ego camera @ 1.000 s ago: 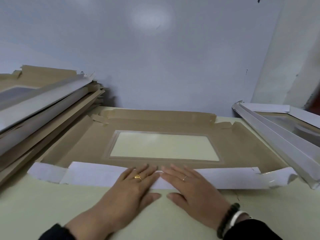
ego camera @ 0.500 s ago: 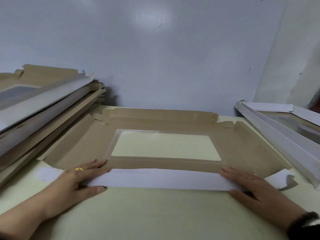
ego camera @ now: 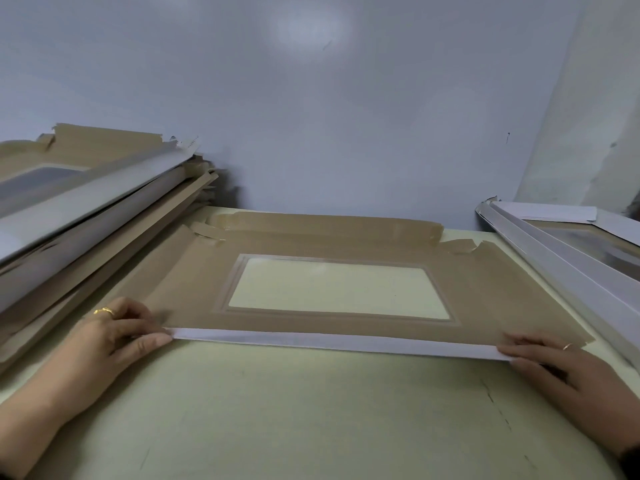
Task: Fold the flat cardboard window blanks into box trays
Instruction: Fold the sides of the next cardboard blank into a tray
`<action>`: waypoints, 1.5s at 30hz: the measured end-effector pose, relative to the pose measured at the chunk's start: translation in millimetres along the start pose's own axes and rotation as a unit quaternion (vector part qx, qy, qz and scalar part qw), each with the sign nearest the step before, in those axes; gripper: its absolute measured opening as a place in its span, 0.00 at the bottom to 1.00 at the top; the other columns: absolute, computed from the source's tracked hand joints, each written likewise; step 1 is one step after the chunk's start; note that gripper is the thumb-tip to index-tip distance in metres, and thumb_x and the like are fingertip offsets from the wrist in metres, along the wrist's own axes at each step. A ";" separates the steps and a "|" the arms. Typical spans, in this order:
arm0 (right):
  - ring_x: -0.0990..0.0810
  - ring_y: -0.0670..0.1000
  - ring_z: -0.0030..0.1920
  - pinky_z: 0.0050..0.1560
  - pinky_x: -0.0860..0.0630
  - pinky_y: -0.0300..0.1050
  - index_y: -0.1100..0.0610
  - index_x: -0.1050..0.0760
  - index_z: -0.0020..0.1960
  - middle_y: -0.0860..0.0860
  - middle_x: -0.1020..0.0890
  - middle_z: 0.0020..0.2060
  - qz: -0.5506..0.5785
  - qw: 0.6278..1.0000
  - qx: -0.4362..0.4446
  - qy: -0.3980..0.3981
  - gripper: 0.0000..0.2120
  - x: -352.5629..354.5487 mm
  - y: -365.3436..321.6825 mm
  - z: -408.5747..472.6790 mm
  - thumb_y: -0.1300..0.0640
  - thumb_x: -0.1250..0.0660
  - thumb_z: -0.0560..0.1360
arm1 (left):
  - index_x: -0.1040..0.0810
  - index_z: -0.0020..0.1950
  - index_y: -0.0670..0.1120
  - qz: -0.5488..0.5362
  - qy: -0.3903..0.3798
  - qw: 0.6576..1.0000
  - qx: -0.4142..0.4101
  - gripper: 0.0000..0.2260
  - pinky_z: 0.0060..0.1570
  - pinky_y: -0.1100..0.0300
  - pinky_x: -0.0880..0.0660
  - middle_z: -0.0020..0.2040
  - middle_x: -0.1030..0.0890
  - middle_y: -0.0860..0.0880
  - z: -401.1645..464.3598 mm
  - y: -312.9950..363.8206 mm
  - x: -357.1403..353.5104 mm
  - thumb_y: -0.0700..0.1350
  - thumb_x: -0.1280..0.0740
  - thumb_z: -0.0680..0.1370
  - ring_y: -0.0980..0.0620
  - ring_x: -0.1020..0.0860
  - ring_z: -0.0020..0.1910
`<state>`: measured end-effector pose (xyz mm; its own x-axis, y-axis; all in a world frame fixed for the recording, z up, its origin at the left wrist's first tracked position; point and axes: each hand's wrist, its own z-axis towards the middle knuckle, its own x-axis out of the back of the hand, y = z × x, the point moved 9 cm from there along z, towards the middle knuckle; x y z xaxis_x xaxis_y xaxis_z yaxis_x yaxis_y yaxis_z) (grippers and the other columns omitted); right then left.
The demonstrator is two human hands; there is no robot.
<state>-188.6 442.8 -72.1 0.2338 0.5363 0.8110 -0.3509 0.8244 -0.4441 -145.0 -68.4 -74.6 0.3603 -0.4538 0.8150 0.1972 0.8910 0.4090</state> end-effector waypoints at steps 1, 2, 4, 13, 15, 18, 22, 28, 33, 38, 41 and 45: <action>0.25 0.39 0.44 0.47 0.34 0.24 0.47 0.17 0.42 0.41 0.20 0.43 -0.018 1.000 0.003 0.008 0.05 2.6 -2.0 1.6 0.49 0.32 0.72 | 0.23 0.44 0.71 0.011 0.009 1.000 -0.004 0.13 0.39 0.79 0.35 0.49 0.27 0.62 0.9 2.7 1.7 0.71 0.43 0.69 0.67 0.27 0.43; 0.25 0.41 0.41 0.44 0.32 0.28 0.49 0.17 0.39 0.43 0.20 0.38 -0.040 0.999 0.009 0.013 0.08 4.6 -4.6 3.2 0.48 0.33 0.72 | 0.23 0.46 0.68 0.024 0.014 1.000 -0.003 0.16 0.38 0.77 0.35 0.47 0.26 0.62 1.7 5.1 2.7 0.72 0.45 0.69 0.65 0.26 0.42; 0.26 0.46 0.36 0.39 0.32 0.39 0.50 0.20 0.35 0.45 0.23 0.30 -0.072 0.997 0.011 0.029 0.10 7.8 -7.1 6.8 0.48 0.37 0.70 | 0.22 0.43 0.62 0.038 0.031 0.999 0.006 0.19 0.40 0.68 0.31 0.42 0.25 0.59 4.1 5.9 3.3 0.71 0.46 0.70 0.60 0.25 0.37; 0.28 0.55 0.35 0.40 0.35 0.48 0.47 0.28 0.31 0.48 0.24 0.27 -0.116 0.987 -0.091 0.061 0.13 2.2 7.8 22.7 0.57 0.27 0.68 | 0.24 0.32 0.50 0.139 0.045 0.984 0.099 0.10 0.43 0.55 0.42 0.30 0.25 0.53 13.3 9.4 4.7 0.51 0.30 0.72 0.46 0.27 0.37; 0.29 0.55 0.36 0.44 0.37 0.48 0.46 0.28 0.30 0.47 0.24 0.27 -0.129 0.985 -0.103 0.055 0.13 -0.1 7.2 23.6 0.57 0.26 0.68 | 0.22 0.34 0.50 0.167 0.044 0.979 0.105 0.08 0.43 0.56 0.44 0.32 0.23 0.51 14.4 9.4 5.8 0.51 0.29 0.71 0.45 0.26 0.41; 0.27 0.53 0.45 0.61 0.43 0.49 0.45 0.26 0.36 0.47 0.21 0.36 -0.134 0.985 -0.103 0.024 0.09 -8.8 5.5 25.7 0.55 0.29 0.70 | 0.20 0.36 0.51 0.200 0.029 0.974 0.099 0.06 0.45 0.53 0.42 0.32 0.24 0.52 15.5 12.7 2.8 0.50 0.29 0.71 0.43 0.25 0.43; 0.27 0.48 0.56 0.65 0.45 0.47 0.46 0.24 0.53 0.47 0.21 0.54 -0.114 0.987 -0.104 -0.039 0.07 -21.5 9.6 26.3 0.53 0.36 0.75 | 0.16 0.43 0.52 0.197 0.012 0.973 0.121 0.04 0.57 0.48 0.41 0.35 0.27 0.52 14.8 14.8 -0.6 0.50 0.30 0.72 0.42 0.26 0.47; 0.47 0.44 0.73 0.71 0.56 0.45 0.44 0.44 0.72 0.43 0.43 0.74 -0.179 0.964 -0.139 -0.139 0.20 -43.5 15.0 23.6 0.51 0.53 0.81 | 0.20 0.58 0.49 0.065 -0.039 0.994 0.080 0.17 0.59 0.53 0.35 0.59 0.21 0.48 17.4 44.4 -27.5 0.34 0.37 0.76 0.45 0.26 0.59; 0.56 0.44 0.74 0.72 0.59 0.45 0.44 0.54 0.75 0.44 0.54 0.75 -0.216 0.964 -0.077 -0.133 0.23 -70.3 -33.7 32.0 0.46 0.57 0.81 | 0.40 0.72 0.61 0.069 -0.108 0.990 0.065 0.18 0.70 0.57 0.53 0.71 0.36 0.57 25.0 92.5 -74.1 0.52 0.51 0.82 0.57 0.42 0.72; 0.59 0.44 0.74 0.72 0.63 0.46 0.43 0.57 0.75 0.43 0.58 0.75 -0.174 0.972 0.073 -0.137 0.26 -118.1 -124.5 35.3 0.42 0.56 0.79 | 0.50 0.75 0.61 0.133 -0.153 0.978 0.055 0.34 0.72 0.52 0.60 0.77 0.48 0.53 28.5 134.6 -113.1 0.70 0.67 0.71 0.53 0.54 0.75; 0.60 0.44 0.74 0.71 0.64 0.48 0.43 0.57 0.75 0.42 0.58 0.75 -0.161 0.970 0.103 -0.152 0.25 -136.7 -146.8 36.2 0.41 0.57 0.79 | 0.52 0.75 0.59 0.154 -0.163 0.973 0.060 0.25 0.71 0.50 0.61 0.77 0.52 0.50 29.8 139.4 -122.4 0.62 0.57 0.79 0.51 0.56 0.76; 0.60 0.43 0.74 0.71 0.64 0.47 0.41 0.57 0.75 0.41 0.57 0.75 -0.156 0.967 0.098 -0.175 0.25 -143.1 -144.9 36.6 0.41 0.57 0.79 | 0.54 0.75 0.60 0.161 -0.188 0.967 0.068 0.23 0.72 0.50 0.61 0.77 0.54 0.53 28.6 133.4 -126.0 0.60 0.57 0.80 0.51 0.57 0.76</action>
<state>-204.4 239.9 -109.9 0.0474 0.1452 0.9883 -0.4855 0.8680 -0.1042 -190.2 108.0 -111.0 0.0221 -0.1395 0.9900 -0.0011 0.9902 0.1395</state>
